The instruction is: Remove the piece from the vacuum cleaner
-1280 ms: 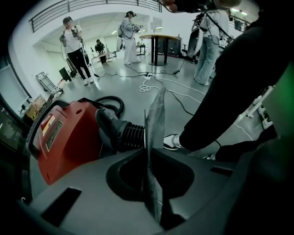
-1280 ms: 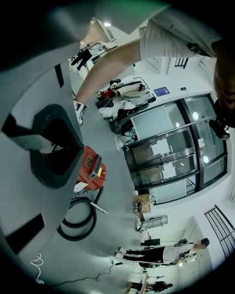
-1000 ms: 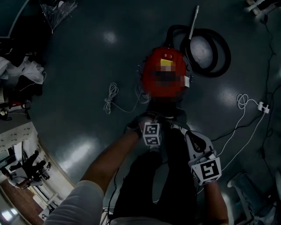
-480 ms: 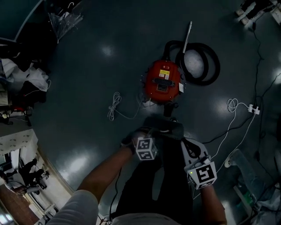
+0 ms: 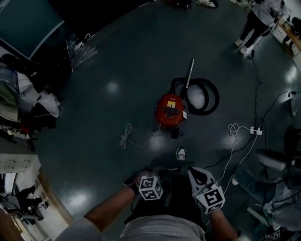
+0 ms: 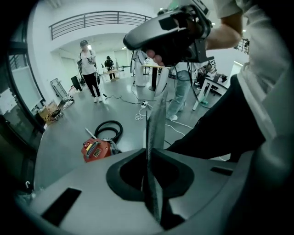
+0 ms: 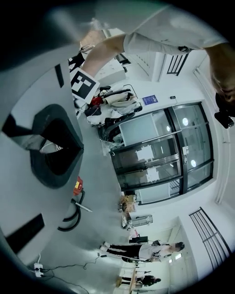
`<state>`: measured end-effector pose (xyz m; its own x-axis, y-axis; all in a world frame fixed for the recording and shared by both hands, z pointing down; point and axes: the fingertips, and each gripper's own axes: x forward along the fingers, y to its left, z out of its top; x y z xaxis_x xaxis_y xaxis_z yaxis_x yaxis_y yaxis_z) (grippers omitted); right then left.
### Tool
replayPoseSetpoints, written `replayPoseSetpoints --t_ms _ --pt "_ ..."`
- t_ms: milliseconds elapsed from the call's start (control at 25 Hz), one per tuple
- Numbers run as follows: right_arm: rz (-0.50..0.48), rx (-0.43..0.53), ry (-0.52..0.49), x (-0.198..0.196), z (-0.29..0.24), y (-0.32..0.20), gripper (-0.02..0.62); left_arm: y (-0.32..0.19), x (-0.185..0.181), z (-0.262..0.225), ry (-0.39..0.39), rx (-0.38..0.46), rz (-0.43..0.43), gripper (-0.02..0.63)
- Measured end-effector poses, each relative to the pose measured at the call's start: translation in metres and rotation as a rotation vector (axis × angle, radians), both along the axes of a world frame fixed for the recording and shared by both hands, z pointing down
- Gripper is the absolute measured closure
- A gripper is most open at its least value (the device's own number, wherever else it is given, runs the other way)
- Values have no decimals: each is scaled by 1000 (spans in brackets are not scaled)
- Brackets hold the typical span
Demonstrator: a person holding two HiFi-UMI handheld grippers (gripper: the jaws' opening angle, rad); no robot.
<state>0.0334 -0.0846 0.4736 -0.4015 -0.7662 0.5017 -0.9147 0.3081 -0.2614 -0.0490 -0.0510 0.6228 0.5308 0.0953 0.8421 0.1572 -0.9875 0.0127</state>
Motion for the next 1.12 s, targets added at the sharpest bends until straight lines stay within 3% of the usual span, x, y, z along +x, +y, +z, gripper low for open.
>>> replayPoseSetpoints --t_ms 400,760,1120 --pt "-44 102 34 -27 -94 47 578 76 -9 -122 74 -58 37 577" --pt "-54 195 52 -40 -121 52 578 75 -19 -148 115 -52 78 577" --pt "-74 187 68 -53 -139 54 578 80 -26 -163 136 -47 84 577"
